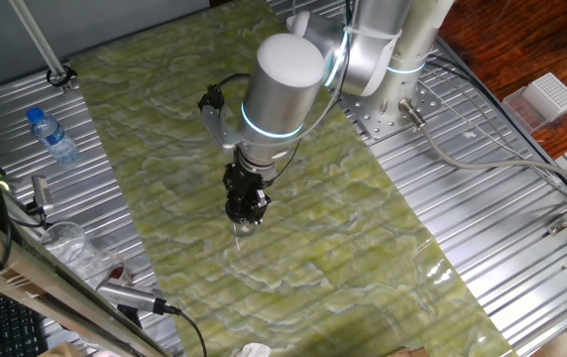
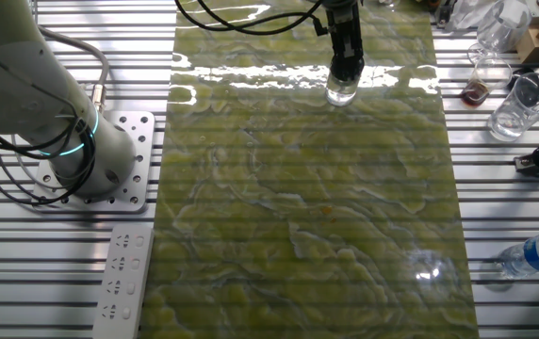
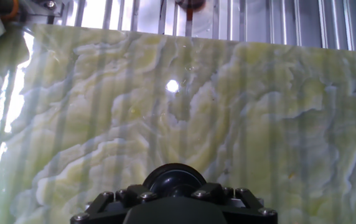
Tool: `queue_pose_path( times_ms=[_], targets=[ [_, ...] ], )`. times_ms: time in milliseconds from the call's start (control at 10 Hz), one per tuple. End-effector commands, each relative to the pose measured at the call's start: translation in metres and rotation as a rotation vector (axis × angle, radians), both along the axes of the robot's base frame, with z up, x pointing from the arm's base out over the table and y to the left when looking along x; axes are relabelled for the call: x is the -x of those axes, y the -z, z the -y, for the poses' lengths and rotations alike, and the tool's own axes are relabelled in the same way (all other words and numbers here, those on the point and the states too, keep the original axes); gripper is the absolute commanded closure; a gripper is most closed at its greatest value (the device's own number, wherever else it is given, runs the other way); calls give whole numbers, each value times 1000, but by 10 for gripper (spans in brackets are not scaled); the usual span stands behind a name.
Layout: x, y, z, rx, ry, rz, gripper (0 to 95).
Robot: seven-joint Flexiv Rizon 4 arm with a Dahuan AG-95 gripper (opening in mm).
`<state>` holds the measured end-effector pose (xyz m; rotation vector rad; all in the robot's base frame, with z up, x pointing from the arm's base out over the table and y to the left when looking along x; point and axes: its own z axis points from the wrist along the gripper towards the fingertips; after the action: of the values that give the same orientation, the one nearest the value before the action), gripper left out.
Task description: Screw the lid onto the jar
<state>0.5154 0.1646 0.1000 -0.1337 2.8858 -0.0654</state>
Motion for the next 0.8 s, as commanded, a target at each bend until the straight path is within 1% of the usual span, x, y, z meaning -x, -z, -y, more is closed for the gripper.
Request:
queue_pose_path(
  times_ms=[100,300,700,800],
  targets=[
    [0,0,1,3,-2,-2,380],
    [0,-1,1,-8,3,1,380],
    [0,-1,1,-13,8,6,380],
    [0,-1,1,-4,8,7,380]
  ],
)
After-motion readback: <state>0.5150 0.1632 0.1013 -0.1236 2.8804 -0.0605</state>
